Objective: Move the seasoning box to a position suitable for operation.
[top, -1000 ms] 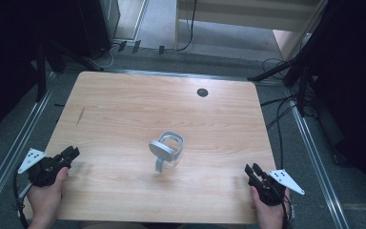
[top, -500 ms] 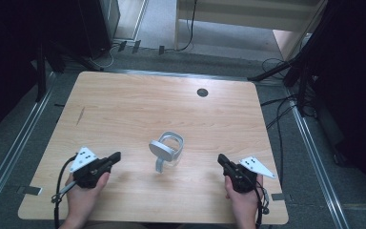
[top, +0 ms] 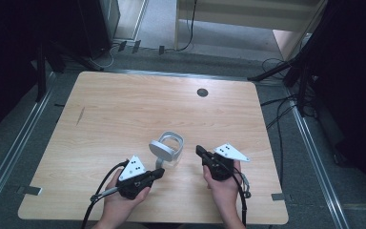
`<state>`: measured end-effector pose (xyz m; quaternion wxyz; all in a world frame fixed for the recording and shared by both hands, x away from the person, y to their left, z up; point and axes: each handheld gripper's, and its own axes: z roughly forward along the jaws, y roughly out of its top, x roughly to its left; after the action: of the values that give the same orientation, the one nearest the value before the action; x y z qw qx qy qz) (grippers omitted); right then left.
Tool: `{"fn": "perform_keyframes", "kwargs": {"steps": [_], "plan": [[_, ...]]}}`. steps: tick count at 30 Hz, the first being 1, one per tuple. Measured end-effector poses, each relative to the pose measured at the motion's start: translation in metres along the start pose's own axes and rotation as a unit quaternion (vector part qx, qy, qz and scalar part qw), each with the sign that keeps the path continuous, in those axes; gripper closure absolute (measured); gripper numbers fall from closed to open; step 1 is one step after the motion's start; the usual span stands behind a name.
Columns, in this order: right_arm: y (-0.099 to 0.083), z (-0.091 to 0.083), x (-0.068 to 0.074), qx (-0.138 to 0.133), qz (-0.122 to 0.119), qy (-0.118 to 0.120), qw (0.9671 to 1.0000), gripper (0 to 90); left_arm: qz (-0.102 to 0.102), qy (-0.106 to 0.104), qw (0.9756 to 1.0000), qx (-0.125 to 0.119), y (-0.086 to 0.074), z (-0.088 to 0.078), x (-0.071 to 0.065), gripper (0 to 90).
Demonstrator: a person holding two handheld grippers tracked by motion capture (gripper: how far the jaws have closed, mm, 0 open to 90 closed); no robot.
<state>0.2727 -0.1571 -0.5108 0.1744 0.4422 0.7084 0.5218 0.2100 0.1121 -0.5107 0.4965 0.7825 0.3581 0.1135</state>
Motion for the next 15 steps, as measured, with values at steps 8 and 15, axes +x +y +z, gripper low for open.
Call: {"fn": "perform_keyframes", "kwargs": {"steps": [8,15], "plan": [[0.010,0.020,0.003,-0.002,-0.002,0.021,0.9998,90.0,0.003,0.015,0.9998,0.015,-0.002,0.001,0.013,90.0],[0.014,0.029,0.008,-0.002,-0.018,0.032,0.9993,90.0,-0.002,-0.006,1.0000,0.004,-0.002,-0.005,0.014,90.0]]}}
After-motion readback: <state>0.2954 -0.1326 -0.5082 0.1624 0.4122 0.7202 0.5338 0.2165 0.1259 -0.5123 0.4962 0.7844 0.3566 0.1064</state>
